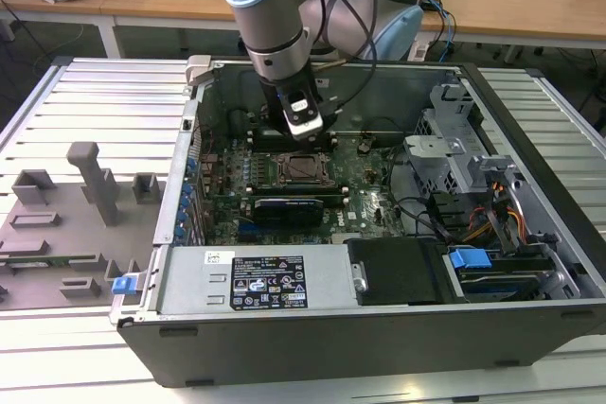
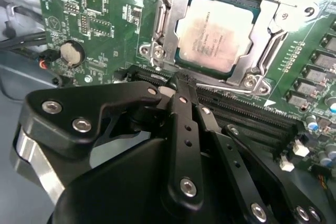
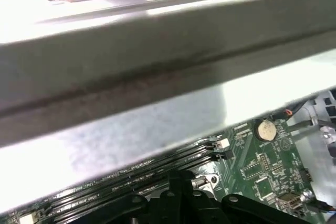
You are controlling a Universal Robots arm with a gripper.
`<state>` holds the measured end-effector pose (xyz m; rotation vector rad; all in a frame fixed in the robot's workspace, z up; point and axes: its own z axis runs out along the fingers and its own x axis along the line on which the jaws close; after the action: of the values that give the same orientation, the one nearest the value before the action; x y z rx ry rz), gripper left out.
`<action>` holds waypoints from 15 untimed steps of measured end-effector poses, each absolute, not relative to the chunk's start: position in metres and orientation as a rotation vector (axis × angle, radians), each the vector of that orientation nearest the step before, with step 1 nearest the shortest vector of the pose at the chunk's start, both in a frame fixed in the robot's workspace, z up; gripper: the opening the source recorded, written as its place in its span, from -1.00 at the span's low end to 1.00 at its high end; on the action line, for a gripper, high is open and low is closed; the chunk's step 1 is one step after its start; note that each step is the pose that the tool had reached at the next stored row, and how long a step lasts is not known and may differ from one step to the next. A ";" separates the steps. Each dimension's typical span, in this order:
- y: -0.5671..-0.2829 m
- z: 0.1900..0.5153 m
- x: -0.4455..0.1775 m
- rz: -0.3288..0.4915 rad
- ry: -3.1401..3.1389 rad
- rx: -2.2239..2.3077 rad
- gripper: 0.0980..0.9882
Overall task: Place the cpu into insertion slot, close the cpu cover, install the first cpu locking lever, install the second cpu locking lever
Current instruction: 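Install the first cpu locking lever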
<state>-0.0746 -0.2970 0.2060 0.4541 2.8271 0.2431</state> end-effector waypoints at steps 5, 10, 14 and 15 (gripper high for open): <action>-0.297 0.210 -0.075 0.242 2.827 0.457 -0.98; -0.292 0.210 -0.075 0.241 2.825 0.464 -0.98; -0.291 0.209 -0.075 0.230 2.821 0.480 -0.98; -0.291 0.208 -0.075 0.228 2.820 0.484 -0.98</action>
<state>-0.0746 -0.2908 0.2080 0.4844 2.8203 0.2280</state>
